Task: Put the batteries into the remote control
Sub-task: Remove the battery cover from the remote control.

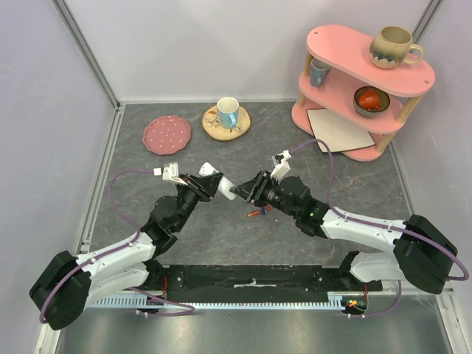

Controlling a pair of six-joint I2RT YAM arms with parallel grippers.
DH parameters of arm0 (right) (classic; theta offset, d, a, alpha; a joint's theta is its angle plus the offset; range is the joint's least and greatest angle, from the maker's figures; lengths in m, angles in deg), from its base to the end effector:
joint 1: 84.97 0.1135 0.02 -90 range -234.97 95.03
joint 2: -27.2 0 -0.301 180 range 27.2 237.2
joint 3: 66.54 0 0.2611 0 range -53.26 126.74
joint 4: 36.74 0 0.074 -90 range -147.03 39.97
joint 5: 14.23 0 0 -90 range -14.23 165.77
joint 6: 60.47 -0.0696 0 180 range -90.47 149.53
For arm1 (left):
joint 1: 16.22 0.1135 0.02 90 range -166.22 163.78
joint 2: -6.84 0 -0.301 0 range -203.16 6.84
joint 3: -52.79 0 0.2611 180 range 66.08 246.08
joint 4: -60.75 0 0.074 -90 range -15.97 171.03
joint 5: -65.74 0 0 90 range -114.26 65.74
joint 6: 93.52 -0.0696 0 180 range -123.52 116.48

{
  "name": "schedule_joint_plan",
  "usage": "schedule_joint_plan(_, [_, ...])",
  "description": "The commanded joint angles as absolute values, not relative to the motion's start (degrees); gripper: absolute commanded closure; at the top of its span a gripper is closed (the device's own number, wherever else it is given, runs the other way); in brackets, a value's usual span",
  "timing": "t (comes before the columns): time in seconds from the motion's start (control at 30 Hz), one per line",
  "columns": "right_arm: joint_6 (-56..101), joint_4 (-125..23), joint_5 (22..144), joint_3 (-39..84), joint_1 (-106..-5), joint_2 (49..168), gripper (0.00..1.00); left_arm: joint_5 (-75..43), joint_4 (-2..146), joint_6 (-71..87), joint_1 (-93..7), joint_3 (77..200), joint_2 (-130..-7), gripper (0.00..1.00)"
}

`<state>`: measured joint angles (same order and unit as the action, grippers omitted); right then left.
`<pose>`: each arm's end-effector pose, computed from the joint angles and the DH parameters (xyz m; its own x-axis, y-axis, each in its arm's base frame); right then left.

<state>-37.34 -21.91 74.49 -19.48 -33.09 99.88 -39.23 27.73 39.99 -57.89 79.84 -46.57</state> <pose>0.1907 0.2405 0.2611 -0.7562 0.5256 -0.3897 -0.1974 0.3847 0.9017 0.1724 -0.1294 0.2556 -0.2474 -0.6702 -0.6997 0.3865 0.5940 -0.7056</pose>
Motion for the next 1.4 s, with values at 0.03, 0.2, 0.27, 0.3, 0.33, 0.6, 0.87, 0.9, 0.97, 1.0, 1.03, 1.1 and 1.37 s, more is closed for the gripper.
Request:
schedule_joint_plan(0.03, [-37.2,-19.7,74.6,-16.8,-33.1,98.0,0.55,-40.3,27.0,37.7,-58.6,81.4,-46.1,0.98])
schedule_joint_plan(0.2, [-36.8,-20.4,74.5,-17.0,-33.1,97.7,0.55,-40.5,27.0,38.3,-58.6,81.3,-45.6,0.98])
schedule_joint_plan(0.27, [-36.6,-20.8,74.5,-17.2,-33.0,97.4,0.55,-40.5,27.0,38.6,-58.6,81.3,-45.6,0.98])
schedule_joint_plan(0.3, [-36.6,-20.8,74.5,-17.3,-33.1,97.3,0.54,-40.5,27.0,38.7,-58.6,81.3,-45.6,0.98])
schedule_joint_plan(0.33, [-36.6,-21.1,74.5,-17.3,-33.1,97.1,0.54,-40.6,27.0,38.8,-58.6,81.2,-45.5,0.98])
schedule_joint_plan(0.6, [-38.1,-22.3,75.3,-19.3,-33.1,96.4,0.46,-41.1,26.7,38.3,-58.6,81.7,-45.2,0.98])
schedule_joint_plan(0.87, [-38.2,-22.5,75.6,-19.1,-33.0,97.6,0.45,-40.6,26.7,38.1,-58.6,82.9,-44.8,0.98])
schedule_joint_plan(0.9, [-38.3,-22.5,75.6,-19.1,-33.1,97.7,0.45,-40.6,26.7,38.0,-58.6,83.0,-44.8,0.98])
schedule_joint_plan(0.97, [-38.2,-22.6,75.7,-19.1,-33.1,97.8,0.45,-40.6,26.8,37.8,-58.6,83.3,-44.6,0.98])
schedule_joint_plan(1.0, [-38.2,-22.8,75.6,-19.1,-33.1,97.8,0.45,-40.6,27.0,37.7,-58.6,83.4,-44.7,0.98])
schedule_joint_plan(1.03, [-38.2,-22.9,75.7,-19.1,-33.1,97.8,0.45,-40.6,27.0,37.7,-58.6,83.5,-44.7,0.98])
schedule_joint_plan(1.1, [-38.2,-22.8,75.6,-19.2,-33.2,97.8,0.45,-40.6,27.1,37.7,-58.6,83.7,-44.8,0.98])
schedule_joint_plan(1.37, [-38.2,-22.9,75.7,-19.3,-33.1,98.1,0.45,-40.0,27.1,38.0,-58.6,83.9,-45.0,0.98])
